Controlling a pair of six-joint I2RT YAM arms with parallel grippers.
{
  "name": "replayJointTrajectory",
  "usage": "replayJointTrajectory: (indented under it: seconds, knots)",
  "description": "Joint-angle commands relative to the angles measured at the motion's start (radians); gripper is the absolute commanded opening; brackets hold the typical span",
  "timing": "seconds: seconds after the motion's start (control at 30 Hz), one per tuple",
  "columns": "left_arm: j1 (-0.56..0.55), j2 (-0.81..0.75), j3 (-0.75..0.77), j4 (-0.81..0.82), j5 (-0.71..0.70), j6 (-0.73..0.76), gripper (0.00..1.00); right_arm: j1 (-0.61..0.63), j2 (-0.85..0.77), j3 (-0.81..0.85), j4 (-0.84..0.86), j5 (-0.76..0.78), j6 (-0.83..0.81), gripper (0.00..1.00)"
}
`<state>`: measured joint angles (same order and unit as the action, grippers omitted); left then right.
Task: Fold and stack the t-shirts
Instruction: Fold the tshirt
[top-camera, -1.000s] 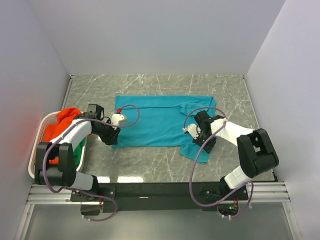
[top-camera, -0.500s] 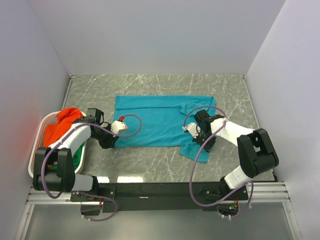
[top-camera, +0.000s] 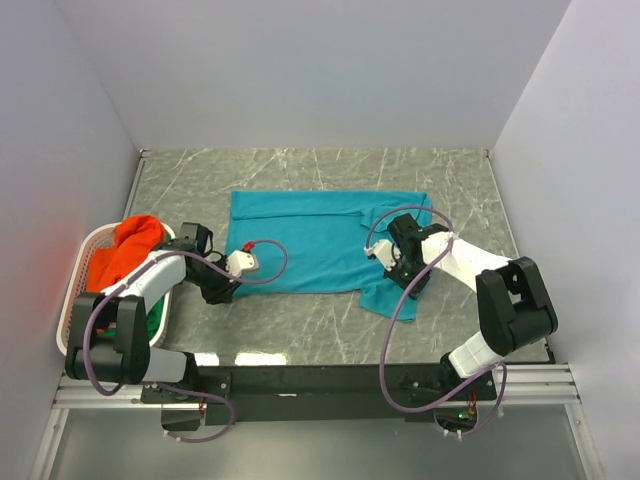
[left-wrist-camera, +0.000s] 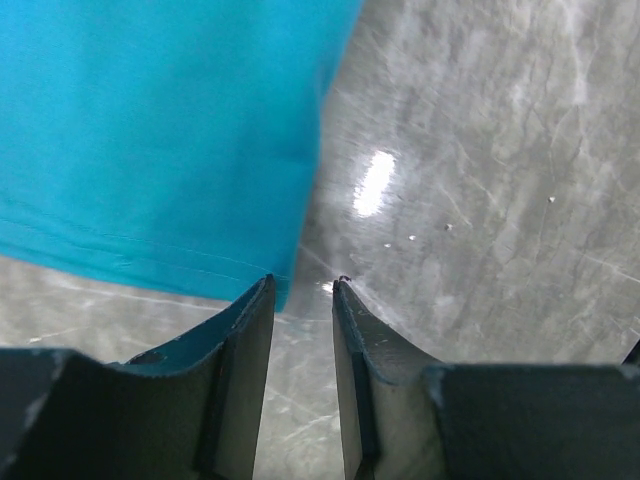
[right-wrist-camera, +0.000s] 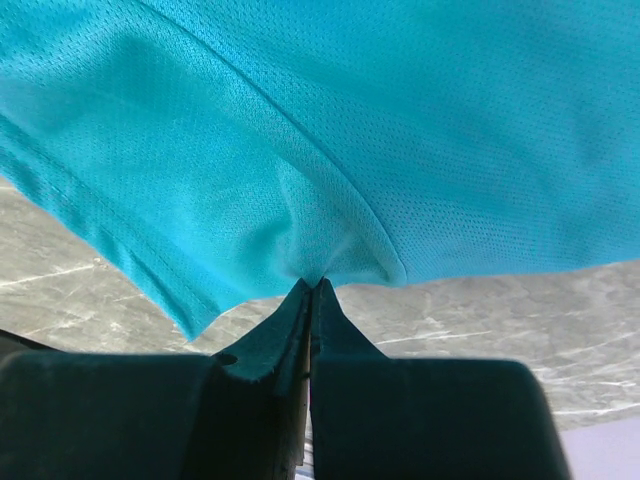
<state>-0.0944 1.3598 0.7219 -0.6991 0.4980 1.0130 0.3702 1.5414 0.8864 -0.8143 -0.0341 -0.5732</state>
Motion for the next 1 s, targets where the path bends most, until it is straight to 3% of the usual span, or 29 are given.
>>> replayJointTrajectory:
  seconds: [0.0, 0.27, 0.5, 0.73, 0.97]
  knots:
    - [-0.008, 0.012, -0.035, 0.033, -0.007, 0.033, 0.36, -0.008, -0.018, 0.045, -0.022, -0.003, 0.001, 0.00]
    - [-0.008, 0.056, -0.055, 0.089, -0.033, 0.012, 0.33, -0.011, -0.020, 0.042, -0.031, 0.000, 0.001, 0.00]
    - [-0.007, 0.079, -0.030, 0.029, -0.036, 0.022, 0.01, -0.022, -0.044, 0.037, -0.049, -0.016, 0.004, 0.00]
    - [-0.004, 0.002, -0.006, -0.115, -0.021, 0.070, 0.00, -0.025, -0.110, 0.034, -0.108, -0.049, 0.013, 0.00]
    - [0.051, 0.027, 0.060, -0.214, 0.010, 0.087, 0.00, -0.037, -0.129, 0.081, -0.148, -0.067, 0.009, 0.00]
